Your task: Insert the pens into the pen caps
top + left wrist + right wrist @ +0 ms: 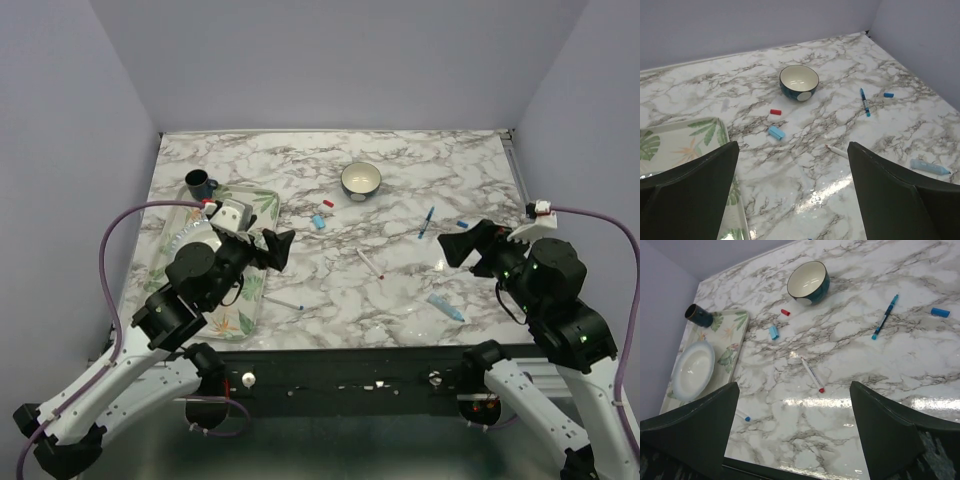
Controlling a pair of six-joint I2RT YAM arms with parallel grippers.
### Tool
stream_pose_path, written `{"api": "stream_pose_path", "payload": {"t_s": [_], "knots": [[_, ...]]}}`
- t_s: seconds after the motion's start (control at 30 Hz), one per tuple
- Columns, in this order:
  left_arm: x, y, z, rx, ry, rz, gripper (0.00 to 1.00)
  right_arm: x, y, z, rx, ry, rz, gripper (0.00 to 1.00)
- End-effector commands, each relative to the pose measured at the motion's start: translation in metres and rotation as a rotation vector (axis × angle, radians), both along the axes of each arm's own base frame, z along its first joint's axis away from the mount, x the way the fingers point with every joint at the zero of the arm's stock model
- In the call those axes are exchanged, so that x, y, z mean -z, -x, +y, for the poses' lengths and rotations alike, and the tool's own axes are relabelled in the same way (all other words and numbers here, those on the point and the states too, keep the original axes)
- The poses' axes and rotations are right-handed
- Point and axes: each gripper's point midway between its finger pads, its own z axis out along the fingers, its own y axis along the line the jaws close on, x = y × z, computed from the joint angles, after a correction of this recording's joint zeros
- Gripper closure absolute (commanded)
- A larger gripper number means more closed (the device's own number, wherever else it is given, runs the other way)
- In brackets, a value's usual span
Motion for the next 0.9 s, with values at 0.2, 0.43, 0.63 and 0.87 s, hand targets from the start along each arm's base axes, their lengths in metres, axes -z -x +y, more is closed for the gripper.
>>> {"api": "stream_pose_path", "payload": {"t_s": [0.2,0.43,0.63,0.87], "knots": [[-0.004,-0.004,0.006,-0.028,0.002,-0.007,0.01,0.014,0.003,-0.024,0.225,-0.114,0.136,0.0],[-0.003,-0.003,-0.001,0.003,-0.007,0.011,0.01,0.078,0.025,-0.02,0.553,-0.445,0.561,0.02],[-0.007,0.005,-0.003,0.038,0.018,0.001,0.01,0.114,0.006,-0.021,0.701,-0.468,0.633,0.08],[-0.012,0.01,-0.006,0.07,0.046,-0.006,0.01,0.147,0.017,-0.017,0.994,-0.575,0.855,0.12]]}}
